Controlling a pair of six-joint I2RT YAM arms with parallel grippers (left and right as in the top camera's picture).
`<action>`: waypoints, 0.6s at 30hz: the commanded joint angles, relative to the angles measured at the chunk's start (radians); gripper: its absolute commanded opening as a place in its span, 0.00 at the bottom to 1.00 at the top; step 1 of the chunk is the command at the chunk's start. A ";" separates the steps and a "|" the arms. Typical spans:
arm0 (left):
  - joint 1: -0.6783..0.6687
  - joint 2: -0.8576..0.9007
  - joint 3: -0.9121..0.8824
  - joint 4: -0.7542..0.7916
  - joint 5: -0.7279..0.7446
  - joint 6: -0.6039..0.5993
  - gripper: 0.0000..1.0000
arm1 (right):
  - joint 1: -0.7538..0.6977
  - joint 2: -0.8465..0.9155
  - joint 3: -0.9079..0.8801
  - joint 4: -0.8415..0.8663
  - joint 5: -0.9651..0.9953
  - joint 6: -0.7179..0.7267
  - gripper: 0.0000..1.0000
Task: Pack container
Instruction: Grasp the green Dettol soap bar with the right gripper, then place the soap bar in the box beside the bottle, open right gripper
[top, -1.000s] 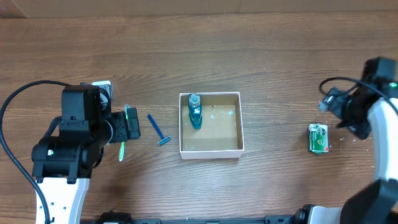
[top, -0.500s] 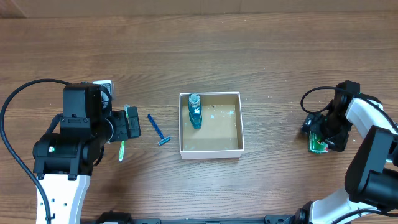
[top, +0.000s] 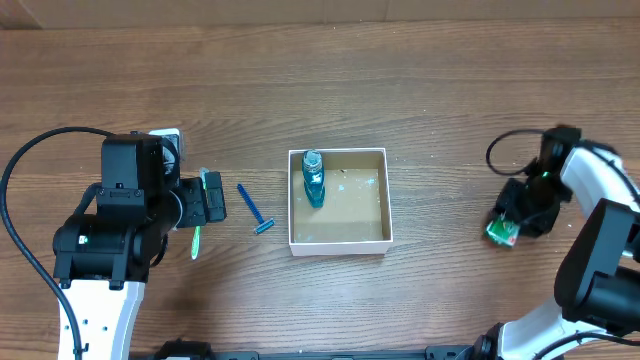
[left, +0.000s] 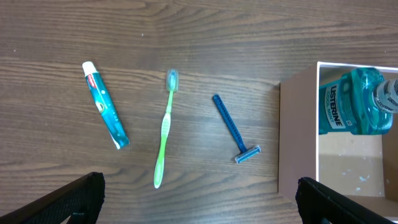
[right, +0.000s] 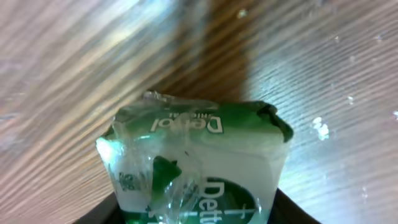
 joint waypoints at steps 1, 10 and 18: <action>0.005 0.002 0.021 0.003 0.005 -0.016 1.00 | 0.053 -0.058 0.220 -0.103 -0.065 0.006 0.46; 0.005 0.002 0.021 0.005 0.005 -0.017 1.00 | 0.618 -0.316 0.413 -0.106 -0.033 0.034 0.40; 0.005 0.002 0.021 -0.001 0.005 -0.017 1.00 | 0.858 -0.151 0.267 0.071 0.014 0.148 0.41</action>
